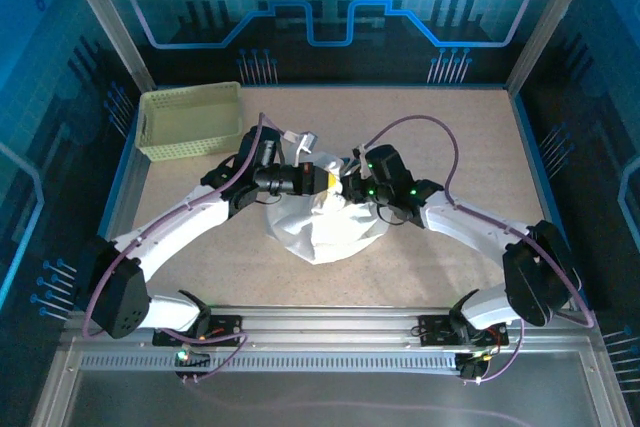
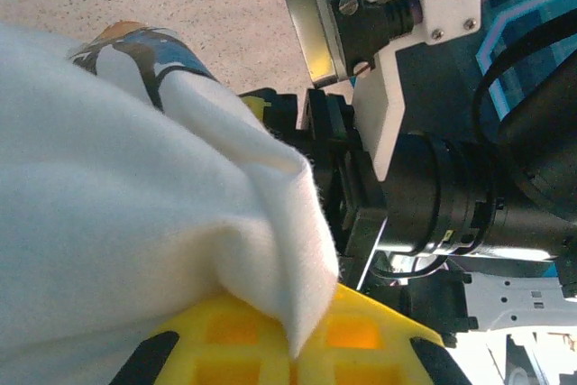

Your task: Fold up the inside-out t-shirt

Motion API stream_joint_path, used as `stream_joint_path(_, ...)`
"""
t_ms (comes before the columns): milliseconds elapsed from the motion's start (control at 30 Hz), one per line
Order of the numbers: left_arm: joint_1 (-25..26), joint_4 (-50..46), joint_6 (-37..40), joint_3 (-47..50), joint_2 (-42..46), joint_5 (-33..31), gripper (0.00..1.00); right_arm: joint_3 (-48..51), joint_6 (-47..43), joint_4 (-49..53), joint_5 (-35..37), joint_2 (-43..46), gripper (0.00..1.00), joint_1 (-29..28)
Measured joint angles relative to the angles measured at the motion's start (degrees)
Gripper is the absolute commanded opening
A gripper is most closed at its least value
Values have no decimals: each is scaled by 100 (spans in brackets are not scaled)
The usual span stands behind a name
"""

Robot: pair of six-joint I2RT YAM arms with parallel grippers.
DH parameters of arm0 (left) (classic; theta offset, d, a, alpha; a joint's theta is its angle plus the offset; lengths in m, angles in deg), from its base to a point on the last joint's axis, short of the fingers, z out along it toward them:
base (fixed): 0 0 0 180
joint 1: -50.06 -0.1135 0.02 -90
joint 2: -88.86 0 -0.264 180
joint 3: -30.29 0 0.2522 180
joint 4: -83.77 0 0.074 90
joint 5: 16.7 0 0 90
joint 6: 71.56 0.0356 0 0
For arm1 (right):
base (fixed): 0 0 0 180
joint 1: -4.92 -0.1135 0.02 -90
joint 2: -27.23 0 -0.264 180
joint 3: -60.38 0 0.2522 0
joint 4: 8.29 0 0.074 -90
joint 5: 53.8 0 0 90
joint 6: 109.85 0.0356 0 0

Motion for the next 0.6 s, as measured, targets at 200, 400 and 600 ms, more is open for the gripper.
stream_joint_path(200,2,22,24,70,0,-17,0,-22,11,20,494,-55,3,0)
stream_joint_path(400,-120,-306,181,155,-37,-748,0,-17,-20,103,671,20,25,0)
stream_joint_path(600,-369,-345,170,481,-675,-1329,1,2,-140,52,420,-243,43,-278)
